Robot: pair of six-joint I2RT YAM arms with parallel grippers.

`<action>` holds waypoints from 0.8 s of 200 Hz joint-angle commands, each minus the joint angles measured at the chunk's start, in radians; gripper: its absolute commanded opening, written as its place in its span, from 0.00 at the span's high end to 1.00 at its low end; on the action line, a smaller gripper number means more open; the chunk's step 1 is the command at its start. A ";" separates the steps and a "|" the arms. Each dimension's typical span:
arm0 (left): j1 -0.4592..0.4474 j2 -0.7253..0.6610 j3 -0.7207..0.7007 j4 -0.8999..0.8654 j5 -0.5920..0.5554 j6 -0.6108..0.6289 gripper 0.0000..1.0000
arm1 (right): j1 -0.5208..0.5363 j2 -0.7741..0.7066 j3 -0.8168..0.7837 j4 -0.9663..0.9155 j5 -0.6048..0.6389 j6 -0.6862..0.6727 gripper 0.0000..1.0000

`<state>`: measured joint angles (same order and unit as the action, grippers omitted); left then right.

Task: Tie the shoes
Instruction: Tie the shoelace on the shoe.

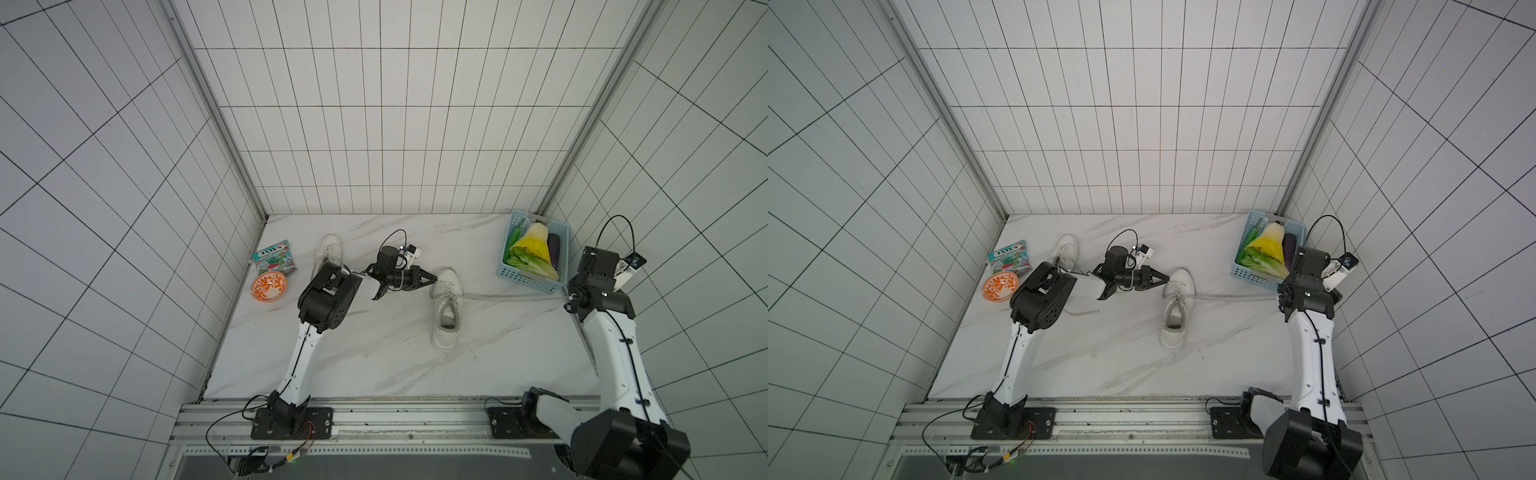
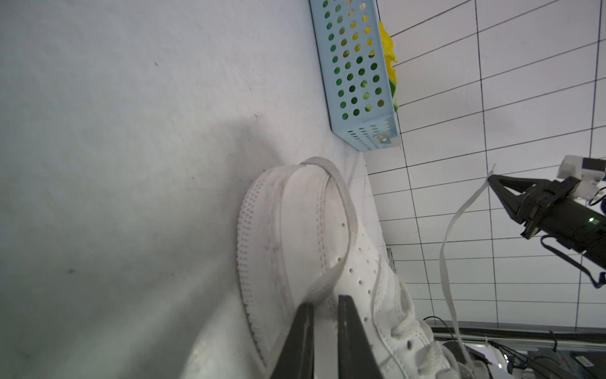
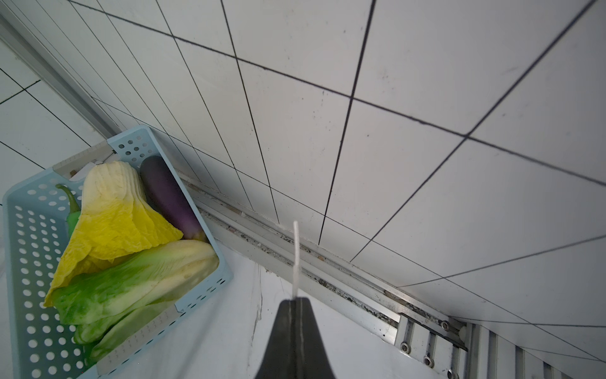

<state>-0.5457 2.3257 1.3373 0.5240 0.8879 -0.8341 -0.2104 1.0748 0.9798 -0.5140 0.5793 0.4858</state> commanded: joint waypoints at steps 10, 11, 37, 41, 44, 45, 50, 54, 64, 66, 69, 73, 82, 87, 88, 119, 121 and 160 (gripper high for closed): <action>0.005 -0.065 -0.070 0.024 -0.046 0.050 0.99 | -0.008 -0.022 0.025 0.001 -0.030 0.003 1.00; 0.005 -0.069 -0.073 0.025 -0.048 0.051 0.99 | -0.008 -0.023 0.025 0.001 -0.031 0.003 1.00; 0.019 -0.132 -0.127 0.052 -0.080 0.079 1.00 | -0.007 -0.030 0.028 0.013 -0.071 -0.001 1.00; 0.019 -0.139 -0.134 0.054 -0.085 0.083 1.00 | -0.008 -0.031 0.028 0.015 -0.077 -0.002 1.00; 0.021 -0.146 -0.138 0.054 -0.089 0.086 1.00 | -0.008 -0.032 0.028 0.015 -0.078 -0.003 1.00; 0.021 -0.147 -0.139 0.054 -0.089 0.087 1.00 | -0.008 -0.032 0.028 0.015 -0.079 -0.002 1.00; 0.022 -0.153 -0.146 0.055 -0.093 0.092 1.00 | -0.008 -0.031 0.028 0.017 -0.084 -0.002 1.00; 0.023 -0.159 -0.150 0.059 -0.096 0.094 1.00 | -0.009 -0.031 0.027 0.018 -0.087 -0.001 1.00; 0.024 -0.167 -0.162 0.063 -0.104 0.099 1.00 | -0.007 -0.032 0.026 0.019 -0.092 -0.002 1.00; 0.024 -0.169 -0.163 0.063 -0.105 0.100 1.00 | -0.009 -0.031 0.026 0.019 -0.094 -0.001 1.00; 0.024 -0.172 -0.166 0.066 -0.107 0.102 1.00 | -0.008 -0.032 0.026 0.019 -0.097 -0.001 1.00; 0.024 -0.176 -0.170 0.070 -0.108 0.102 1.00 | -0.007 -0.032 0.026 0.019 -0.099 -0.001 1.00; 0.024 -0.179 -0.176 0.069 -0.114 0.105 1.00 | -0.007 -0.032 0.026 0.019 -0.105 -0.002 1.00; 0.025 -0.181 -0.176 0.060 -0.117 0.107 1.00 | -0.007 -0.033 0.026 0.018 -0.110 -0.001 1.00; 0.025 -0.181 -0.176 0.059 -0.118 0.108 1.00 | -0.007 -0.033 0.026 0.018 -0.111 -0.002 1.00; 0.026 -0.194 -0.190 -0.016 -0.161 0.136 0.74 | -0.007 -0.035 0.020 0.017 -0.141 -0.025 1.00; 0.026 -0.196 -0.193 -0.016 -0.164 0.135 0.72 | -0.007 -0.033 0.020 0.016 -0.143 -0.028 1.00; 0.041 -0.273 -0.269 0.010 -0.177 0.159 0.57 | 0.000 -0.016 0.026 0.021 -0.344 -0.126 0.57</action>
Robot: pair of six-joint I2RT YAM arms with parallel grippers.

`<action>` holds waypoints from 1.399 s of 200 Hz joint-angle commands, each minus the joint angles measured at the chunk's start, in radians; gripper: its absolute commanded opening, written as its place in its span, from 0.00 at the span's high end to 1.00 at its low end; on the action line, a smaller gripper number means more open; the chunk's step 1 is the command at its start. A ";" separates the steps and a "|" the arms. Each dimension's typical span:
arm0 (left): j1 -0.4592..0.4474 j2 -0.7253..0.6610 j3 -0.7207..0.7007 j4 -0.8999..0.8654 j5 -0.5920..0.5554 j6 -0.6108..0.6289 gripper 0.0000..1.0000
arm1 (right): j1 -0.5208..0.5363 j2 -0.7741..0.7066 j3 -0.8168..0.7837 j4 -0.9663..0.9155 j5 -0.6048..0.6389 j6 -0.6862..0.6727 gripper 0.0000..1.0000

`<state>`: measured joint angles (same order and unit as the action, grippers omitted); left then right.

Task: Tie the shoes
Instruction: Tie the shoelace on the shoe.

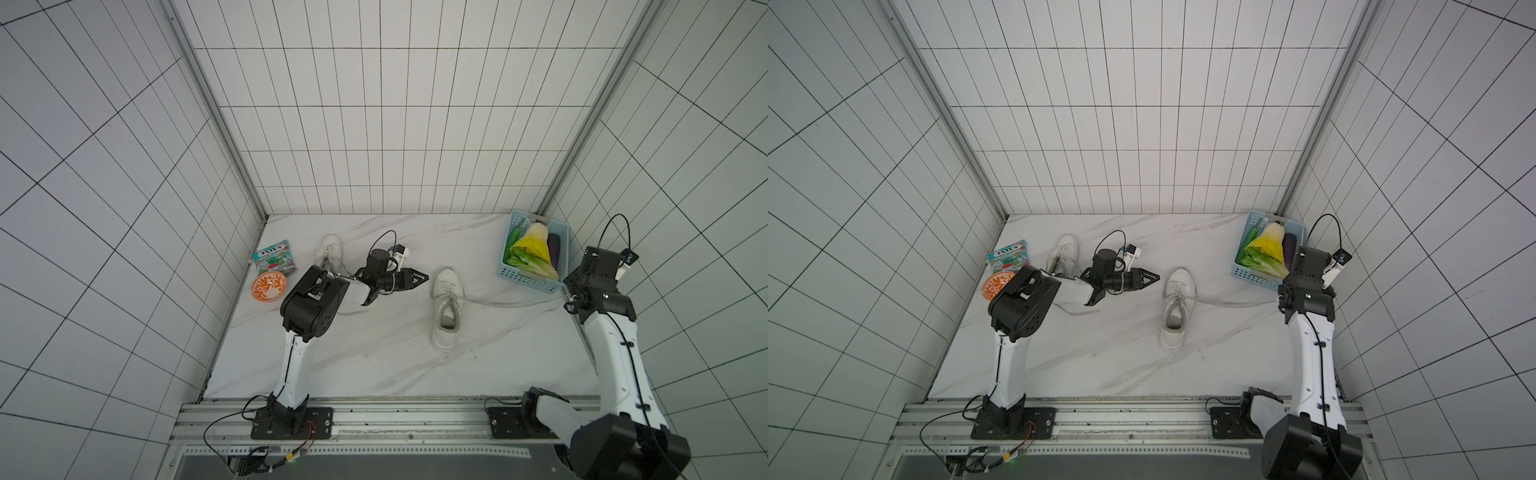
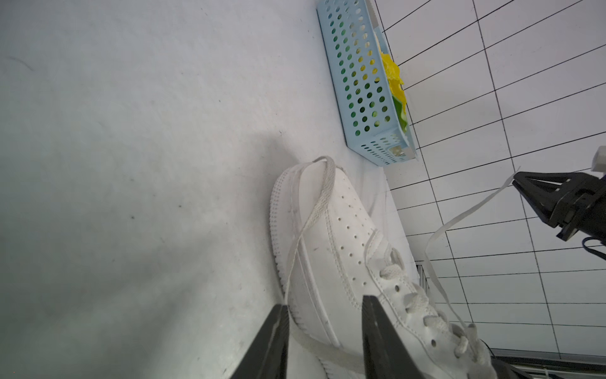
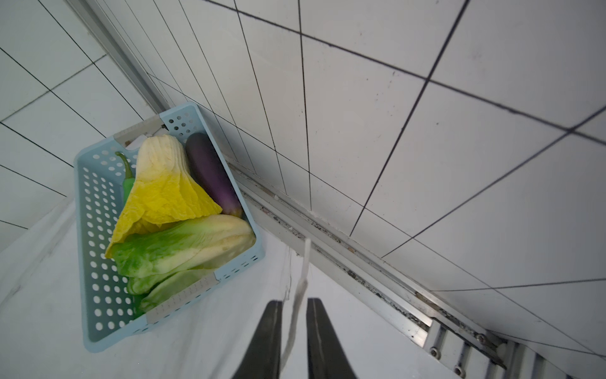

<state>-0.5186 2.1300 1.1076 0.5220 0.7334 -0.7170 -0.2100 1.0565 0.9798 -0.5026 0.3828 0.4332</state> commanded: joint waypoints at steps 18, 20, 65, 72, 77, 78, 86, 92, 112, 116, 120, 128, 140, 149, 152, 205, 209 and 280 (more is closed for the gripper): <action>0.032 -0.144 -0.107 0.049 -0.044 0.057 0.56 | 0.039 0.016 0.030 -0.008 -0.226 -0.112 0.42; 0.034 -0.153 -0.117 0.056 -0.050 0.058 0.56 | 0.047 0.018 0.032 -0.012 -0.227 -0.116 0.40; 0.085 -0.413 -0.314 0.079 -0.169 0.150 0.47 | 0.296 0.129 0.053 -0.037 -0.321 -0.136 0.18; 0.091 -0.448 -0.333 0.074 -0.177 0.162 0.47 | 0.339 0.168 0.060 -0.034 -0.347 -0.125 0.16; 0.095 -0.472 -0.346 0.072 -0.180 0.166 0.47 | 0.366 0.199 0.065 -0.029 -0.366 -0.116 0.14; 0.096 -0.476 -0.349 0.071 -0.180 0.168 0.47 | 0.372 0.206 0.067 -0.028 -0.369 -0.114 0.14; 0.103 -0.510 -0.366 0.062 -0.189 0.175 0.46 | 0.411 0.258 0.075 -0.017 -0.387 -0.099 0.12; 0.108 -0.533 -0.375 0.054 -0.192 0.178 0.46 | 0.439 0.298 0.081 -0.005 -0.401 -0.088 0.11; 0.132 -0.592 -0.407 0.029 -0.197 0.191 0.45 | 0.514 0.425 0.120 0.020 -0.443 -0.075 0.07; 0.137 -0.600 -0.413 0.029 -0.196 0.193 0.45 | 0.527 0.448 0.131 0.021 -0.449 -0.074 0.06; 0.142 -0.608 -0.420 0.027 -0.195 0.195 0.45 | 0.542 0.469 0.140 0.021 -0.455 -0.076 0.06; 0.153 -0.621 -0.431 0.024 -0.196 0.195 0.44 | 0.563 0.506 0.158 0.021 -0.467 -0.076 0.06; 0.166 -0.635 -0.444 0.025 -0.192 0.195 0.44 | 0.590 0.551 0.176 0.022 -0.473 -0.065 0.06; 0.174 -0.641 -0.453 0.026 -0.189 0.195 0.44 | 0.605 0.573 0.181 0.027 -0.485 -0.054 0.06; 0.176 -0.642 -0.456 0.026 -0.189 0.195 0.44 | 0.612 0.579 0.183 0.031 -0.490 -0.050 0.07; 0.184 -0.638 -0.461 0.026 -0.177 0.210 0.44 | 0.700 0.623 0.209 0.033 -0.583 -0.021 0.12; 0.185 -0.637 -0.461 0.026 -0.177 0.212 0.44 | 0.705 0.623 0.211 0.031 -0.585 -0.021 0.12; 0.186 -0.565 -0.434 0.018 -0.166 0.206 0.44 | 0.735 0.592 0.306 -0.064 -0.401 -0.156 0.12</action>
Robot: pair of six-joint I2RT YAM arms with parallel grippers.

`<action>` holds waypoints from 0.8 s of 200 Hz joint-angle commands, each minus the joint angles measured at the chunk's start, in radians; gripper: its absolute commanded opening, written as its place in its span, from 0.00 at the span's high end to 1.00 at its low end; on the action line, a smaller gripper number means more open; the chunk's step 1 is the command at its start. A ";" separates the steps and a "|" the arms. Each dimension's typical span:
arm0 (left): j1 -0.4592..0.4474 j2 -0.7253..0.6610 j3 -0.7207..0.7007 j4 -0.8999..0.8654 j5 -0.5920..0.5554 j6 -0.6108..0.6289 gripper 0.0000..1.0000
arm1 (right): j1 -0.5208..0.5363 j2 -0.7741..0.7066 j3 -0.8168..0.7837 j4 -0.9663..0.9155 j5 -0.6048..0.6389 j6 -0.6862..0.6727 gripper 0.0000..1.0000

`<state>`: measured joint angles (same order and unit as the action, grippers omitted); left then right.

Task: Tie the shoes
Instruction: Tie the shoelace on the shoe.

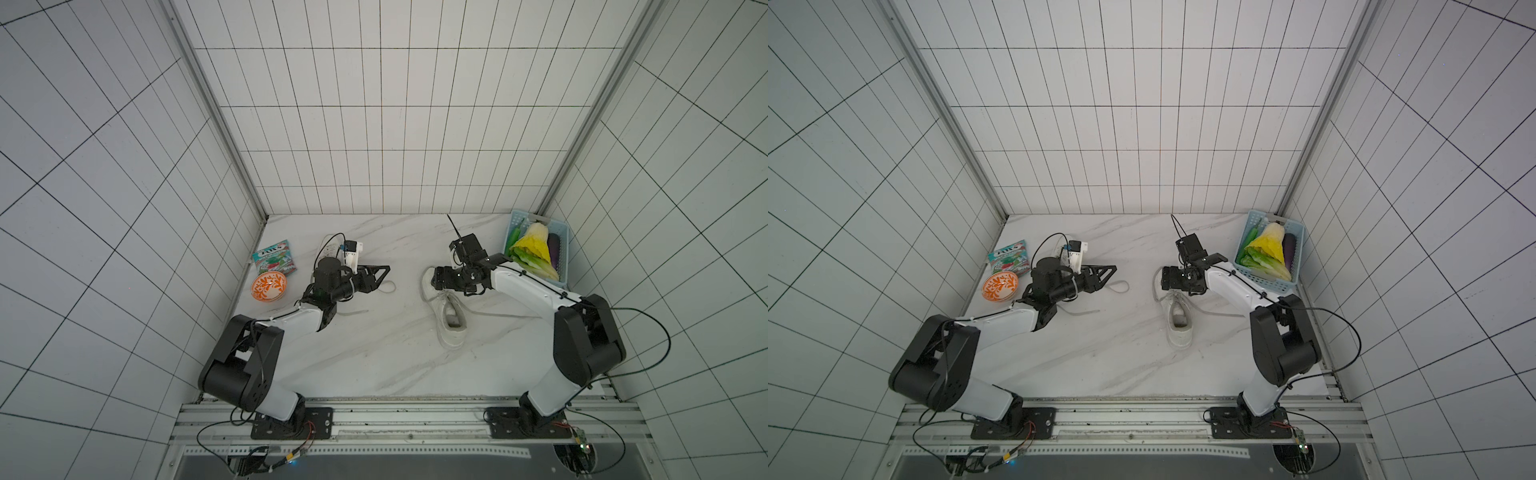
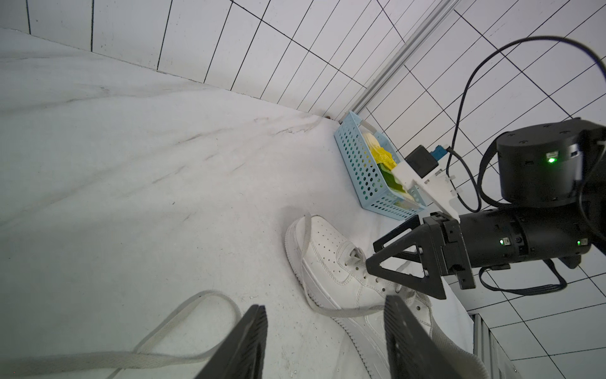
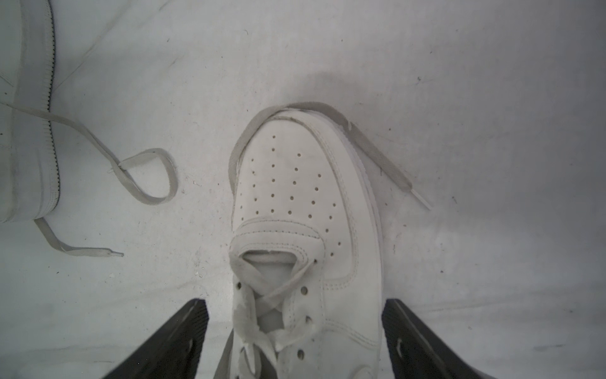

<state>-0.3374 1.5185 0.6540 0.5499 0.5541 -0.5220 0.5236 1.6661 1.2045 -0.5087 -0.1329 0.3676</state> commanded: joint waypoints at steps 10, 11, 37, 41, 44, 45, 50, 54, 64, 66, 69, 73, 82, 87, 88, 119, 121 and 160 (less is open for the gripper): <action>0.003 0.068 0.030 -0.012 0.018 0.010 0.44 | 0.001 -0.008 0.113 -0.079 0.136 -0.125 0.12; 0.002 0.072 0.031 -0.012 0.019 0.010 0.44 | 0.000 -0.006 0.116 -0.081 0.138 -0.127 0.12; -0.013 0.168 0.115 -0.060 0.062 0.022 0.44 | 0.000 0.031 0.186 -0.132 0.188 -0.162 0.12; -0.018 0.189 0.134 -0.072 0.069 0.028 0.44 | 0.001 0.031 0.188 -0.131 0.194 -0.162 0.12; -0.022 0.201 0.148 -0.083 0.076 0.031 0.44 | 0.000 0.029 0.188 -0.130 0.199 -0.161 0.12; -0.023 0.206 0.151 -0.086 0.078 0.033 0.43 | 0.000 0.028 0.188 -0.129 0.200 -0.161 0.12; -0.030 0.229 0.178 -0.106 0.084 0.038 0.43 | 0.000 0.025 0.186 -0.125 0.204 -0.160 0.12; -0.038 0.246 0.191 -0.123 0.088 0.043 0.43 | 0.001 0.021 0.183 -0.121 0.206 -0.160 0.12; -0.057 0.288 0.240 -0.144 0.103 0.056 0.41 | -0.001 0.010 0.175 -0.115 0.208 -0.160 0.12; -0.059 0.297 0.251 -0.152 0.106 0.060 0.40 | -0.002 0.008 0.174 -0.116 0.208 -0.160 0.12; -0.067 0.309 0.268 -0.163 0.109 0.064 0.40 | -0.003 0.004 0.172 -0.114 0.211 -0.160 0.12; -0.074 0.327 0.292 -0.182 0.112 0.071 0.39 | -0.002 -0.003 0.167 -0.113 0.212 -0.160 0.12; -0.088 0.365 0.343 -0.214 0.123 0.084 0.38 | -0.004 -0.016 0.156 -0.110 0.210 -0.160 0.12; -0.094 0.387 0.371 -0.229 0.130 0.088 0.38 | -0.006 -0.023 0.149 -0.110 0.210 -0.159 0.12; -0.095 0.392 0.377 -0.231 0.131 0.088 0.38 | -0.006 -0.025 0.149 -0.109 0.210 -0.158 0.12; -0.108 0.524 0.531 -0.274 0.197 0.055 0.37 | -0.019 -0.075 0.100 -0.087 0.191 -0.150 0.12; -0.109 0.535 0.539 -0.277 0.203 0.052 0.37 | -0.020 -0.078 0.097 -0.086 0.189 -0.150 0.12; -0.136 0.658 0.654 -0.306 0.247 0.029 0.37 | -0.031 -0.104 0.066 -0.076 0.174 -0.156 0.12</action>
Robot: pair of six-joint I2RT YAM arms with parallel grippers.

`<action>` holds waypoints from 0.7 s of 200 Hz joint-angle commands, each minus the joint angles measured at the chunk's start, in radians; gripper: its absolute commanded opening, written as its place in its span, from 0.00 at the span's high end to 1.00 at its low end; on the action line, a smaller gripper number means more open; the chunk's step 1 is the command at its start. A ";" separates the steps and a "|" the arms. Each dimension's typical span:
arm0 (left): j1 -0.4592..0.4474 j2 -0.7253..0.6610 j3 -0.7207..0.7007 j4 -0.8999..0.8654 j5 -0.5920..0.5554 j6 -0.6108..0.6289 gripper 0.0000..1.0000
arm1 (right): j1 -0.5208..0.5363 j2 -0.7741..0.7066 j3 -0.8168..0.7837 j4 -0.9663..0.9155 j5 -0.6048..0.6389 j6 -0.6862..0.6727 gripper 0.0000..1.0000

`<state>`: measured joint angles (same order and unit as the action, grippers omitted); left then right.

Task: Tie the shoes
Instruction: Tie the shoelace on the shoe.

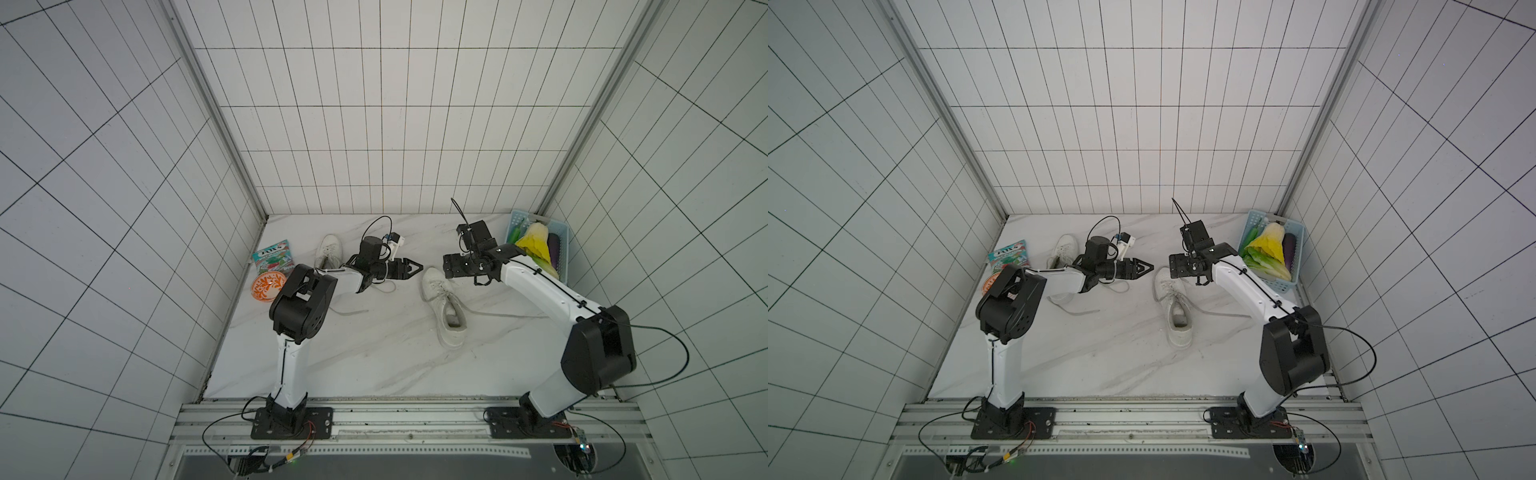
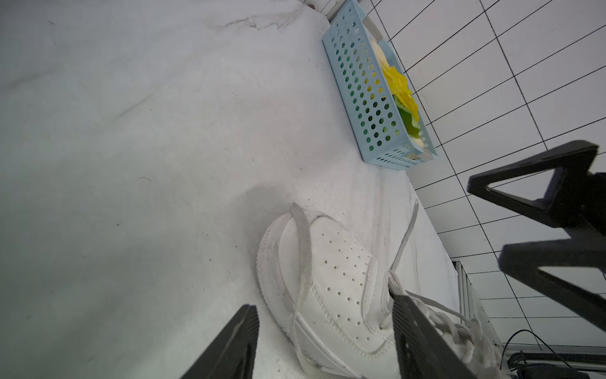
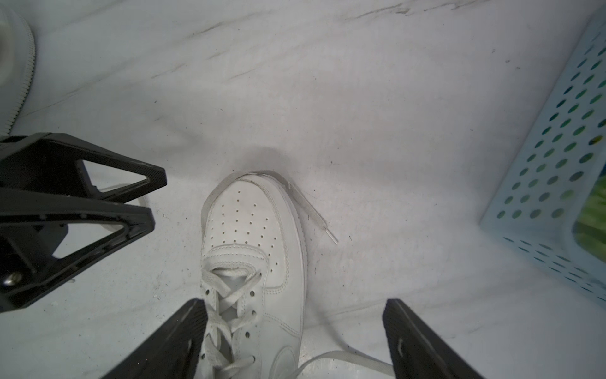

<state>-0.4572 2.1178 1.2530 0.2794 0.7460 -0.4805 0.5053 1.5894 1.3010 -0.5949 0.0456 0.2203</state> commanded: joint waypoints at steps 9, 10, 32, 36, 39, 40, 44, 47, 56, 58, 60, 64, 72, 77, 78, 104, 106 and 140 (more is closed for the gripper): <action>-0.022 0.077 0.073 -0.035 0.059 -0.020 0.37 | -0.014 -0.030 -0.035 0.012 -0.006 -0.009 0.12; -0.023 0.079 0.075 -0.034 0.060 -0.021 0.37 | -0.015 -0.031 -0.035 0.013 -0.008 -0.010 0.12; -0.037 0.110 0.111 -0.039 0.070 -0.026 0.38 | -0.017 -0.036 -0.050 0.018 -0.009 -0.010 0.12; -0.040 0.115 0.115 -0.039 0.071 -0.027 0.39 | -0.019 -0.036 -0.052 0.020 -0.009 -0.011 0.12; -0.041 0.117 0.118 -0.039 0.072 -0.028 0.39 | -0.018 -0.037 -0.055 0.020 -0.010 -0.012 0.12; -0.041 0.119 0.119 -0.040 0.072 -0.029 0.39 | -0.018 -0.037 -0.056 0.020 -0.009 -0.012 0.12; -0.042 0.123 0.124 -0.041 0.071 -0.030 0.40 | -0.020 -0.037 -0.058 0.021 -0.009 -0.012 0.12; -0.044 0.125 0.127 -0.041 0.071 -0.032 0.41 | -0.019 -0.039 -0.059 0.021 -0.009 -0.012 0.12; -0.046 0.135 0.135 -0.040 0.073 -0.035 0.43 | -0.020 -0.042 -0.064 0.023 -0.010 -0.012 0.12; -0.047 0.136 0.136 -0.040 0.074 -0.035 0.44 | -0.019 -0.042 -0.065 0.023 -0.009 -0.012 0.12; -0.047 0.138 0.137 -0.043 0.073 -0.035 0.45 | -0.020 -0.042 -0.067 0.023 -0.009 -0.012 0.12; -0.048 0.140 0.139 -0.043 0.072 -0.036 0.46 | -0.021 -0.043 -0.069 0.024 -0.009 -0.012 0.12; -0.050 0.146 0.144 -0.042 0.071 -0.038 0.49 | -0.021 -0.046 -0.072 0.026 -0.009 -0.012 0.12; -0.051 0.149 0.148 -0.042 0.069 -0.040 0.52 | -0.021 -0.048 -0.073 0.027 -0.007 -0.012 0.12; -0.051 0.150 0.148 -0.043 0.069 -0.040 0.52 | -0.021 -0.048 -0.074 0.027 -0.008 -0.012 0.12; -0.052 0.163 0.159 -0.043 0.071 -0.045 0.67 | -0.022 -0.051 -0.077 0.029 -0.008 -0.013 0.12; -0.052 0.164 0.160 -0.044 0.071 -0.044 0.67 | -0.022 -0.052 -0.077 0.029 -0.007 -0.013 0.12; -0.056 0.171 0.173 -0.074 0.055 -0.024 0.74 | -0.024 -0.054 -0.077 0.029 -0.001 -0.016 0.12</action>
<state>-0.5030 2.2646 1.4002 0.2245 0.8059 -0.5282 0.4904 1.5742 1.2457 -0.5724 0.0402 0.2150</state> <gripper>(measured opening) 0.263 0.880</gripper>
